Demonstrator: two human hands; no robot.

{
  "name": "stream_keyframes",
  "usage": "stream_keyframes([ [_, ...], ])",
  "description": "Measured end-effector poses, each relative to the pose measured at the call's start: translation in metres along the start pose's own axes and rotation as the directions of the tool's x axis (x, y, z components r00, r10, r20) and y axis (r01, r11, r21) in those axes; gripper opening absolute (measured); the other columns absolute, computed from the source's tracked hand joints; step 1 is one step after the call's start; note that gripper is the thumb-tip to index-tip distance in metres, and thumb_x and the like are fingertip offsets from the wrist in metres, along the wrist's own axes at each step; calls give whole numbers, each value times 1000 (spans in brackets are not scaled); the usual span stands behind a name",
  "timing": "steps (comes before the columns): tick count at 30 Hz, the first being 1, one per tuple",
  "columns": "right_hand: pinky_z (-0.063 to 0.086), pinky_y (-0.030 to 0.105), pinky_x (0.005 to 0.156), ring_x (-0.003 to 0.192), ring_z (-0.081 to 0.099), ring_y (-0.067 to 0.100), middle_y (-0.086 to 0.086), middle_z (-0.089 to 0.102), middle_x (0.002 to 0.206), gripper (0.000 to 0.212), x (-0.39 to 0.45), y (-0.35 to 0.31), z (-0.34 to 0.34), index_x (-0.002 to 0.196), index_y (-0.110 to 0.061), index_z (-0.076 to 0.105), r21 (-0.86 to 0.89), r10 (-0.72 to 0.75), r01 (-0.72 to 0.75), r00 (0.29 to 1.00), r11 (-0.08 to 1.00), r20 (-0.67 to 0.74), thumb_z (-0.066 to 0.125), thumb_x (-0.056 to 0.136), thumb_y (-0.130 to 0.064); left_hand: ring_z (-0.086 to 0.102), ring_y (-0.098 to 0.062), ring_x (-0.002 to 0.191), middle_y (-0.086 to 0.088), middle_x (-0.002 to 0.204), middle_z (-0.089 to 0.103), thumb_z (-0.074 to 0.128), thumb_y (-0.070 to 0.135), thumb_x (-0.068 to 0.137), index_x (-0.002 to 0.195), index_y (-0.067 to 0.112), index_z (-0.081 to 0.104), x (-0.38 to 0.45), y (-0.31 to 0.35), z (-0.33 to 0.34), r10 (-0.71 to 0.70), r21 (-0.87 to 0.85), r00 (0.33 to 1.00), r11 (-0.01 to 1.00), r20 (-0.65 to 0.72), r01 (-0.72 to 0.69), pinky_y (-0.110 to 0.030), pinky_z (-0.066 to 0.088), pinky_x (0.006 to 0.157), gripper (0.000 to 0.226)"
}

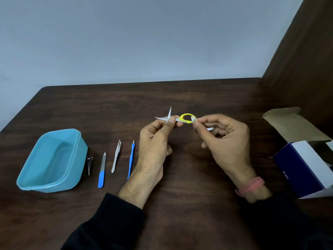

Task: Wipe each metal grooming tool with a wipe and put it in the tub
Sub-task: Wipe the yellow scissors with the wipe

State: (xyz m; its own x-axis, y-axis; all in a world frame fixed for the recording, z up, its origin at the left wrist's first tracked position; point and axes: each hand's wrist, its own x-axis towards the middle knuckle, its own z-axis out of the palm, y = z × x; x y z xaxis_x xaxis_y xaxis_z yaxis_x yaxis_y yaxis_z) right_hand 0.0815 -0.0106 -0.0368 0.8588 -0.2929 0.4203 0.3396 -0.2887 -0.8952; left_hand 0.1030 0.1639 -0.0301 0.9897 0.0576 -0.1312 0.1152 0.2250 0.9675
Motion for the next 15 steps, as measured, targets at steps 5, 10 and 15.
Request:
stream_keyframes([
  [5, 41, 17, 41, 47, 65, 16, 5, 84, 88, 4, 8, 5, -4, 97, -12, 84, 102, 118, -124, 991, 987, 61, 87, 95, -13, 29, -5, 50, 5, 96, 81, 69, 29, 111, 111, 18, 86, 0, -2, -1, 40, 29, 999, 999, 0, -40, -23, 25, 45, 20],
  [10, 42, 13, 42, 50, 63, 10, 5, 84, 90, 9, 8, 11, -3, 91, -8, 80, 108, 180, -186, 982, 977, 62, 89, 92, -7, 61, -9, 68, 4, 86, 80, 70, 28, 111, 102, 21, 86, -1, -4, -6, 283, 269, 957, 919, 64, -289, -25, 50, 67, 20],
  [15, 45, 29, 48, 61, 59, 17, 1, 81, 92, 17, 10, 19, -5, 89, -20, 76, 14, 123, -124, 990, 992, 62, 93, 90, -17, 71, 1, 82, 15, 92, 81, 70, 25, 111, 109, 24, 84, -8, -2, -4, 364, 370, 911, 833, 192, -411, -13, 49, 77, 14],
])
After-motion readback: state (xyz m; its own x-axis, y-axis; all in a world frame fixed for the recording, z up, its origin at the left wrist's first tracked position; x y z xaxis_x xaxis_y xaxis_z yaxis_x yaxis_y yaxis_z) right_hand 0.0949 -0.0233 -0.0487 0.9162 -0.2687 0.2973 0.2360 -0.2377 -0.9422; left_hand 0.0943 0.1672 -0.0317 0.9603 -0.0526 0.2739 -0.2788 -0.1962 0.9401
